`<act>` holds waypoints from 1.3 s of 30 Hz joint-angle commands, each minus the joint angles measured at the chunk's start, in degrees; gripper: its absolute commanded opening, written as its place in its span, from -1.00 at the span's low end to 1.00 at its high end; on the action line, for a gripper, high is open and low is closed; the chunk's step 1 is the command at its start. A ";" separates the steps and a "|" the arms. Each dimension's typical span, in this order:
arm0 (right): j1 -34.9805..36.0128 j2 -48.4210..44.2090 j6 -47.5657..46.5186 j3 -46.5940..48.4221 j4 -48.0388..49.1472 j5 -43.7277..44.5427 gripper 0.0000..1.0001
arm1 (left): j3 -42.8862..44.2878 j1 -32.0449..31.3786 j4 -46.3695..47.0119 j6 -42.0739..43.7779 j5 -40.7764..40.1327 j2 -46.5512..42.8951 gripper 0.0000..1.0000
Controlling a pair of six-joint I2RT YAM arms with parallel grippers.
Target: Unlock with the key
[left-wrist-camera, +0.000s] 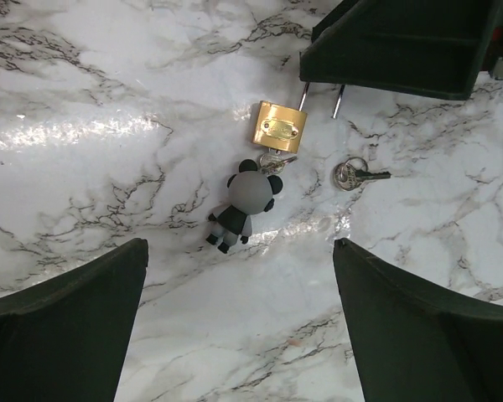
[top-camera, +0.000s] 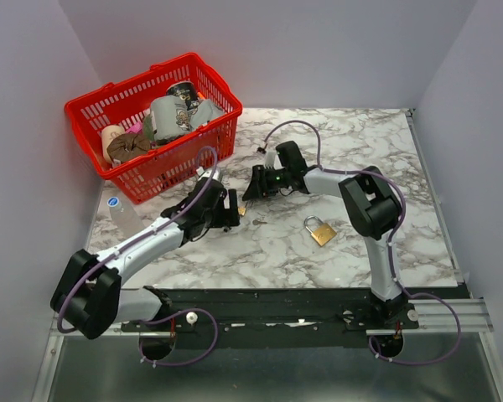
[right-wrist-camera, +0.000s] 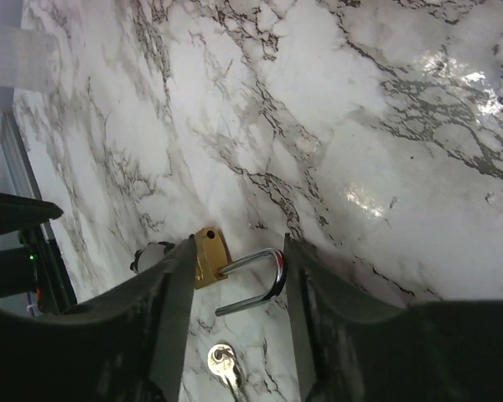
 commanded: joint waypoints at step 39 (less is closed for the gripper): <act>12.92 -20.30 -19.70 -17.92 -6.82 33.90 0.41 | 10.86 14.27 -5.34 15.13 23.06 -7.67 0.98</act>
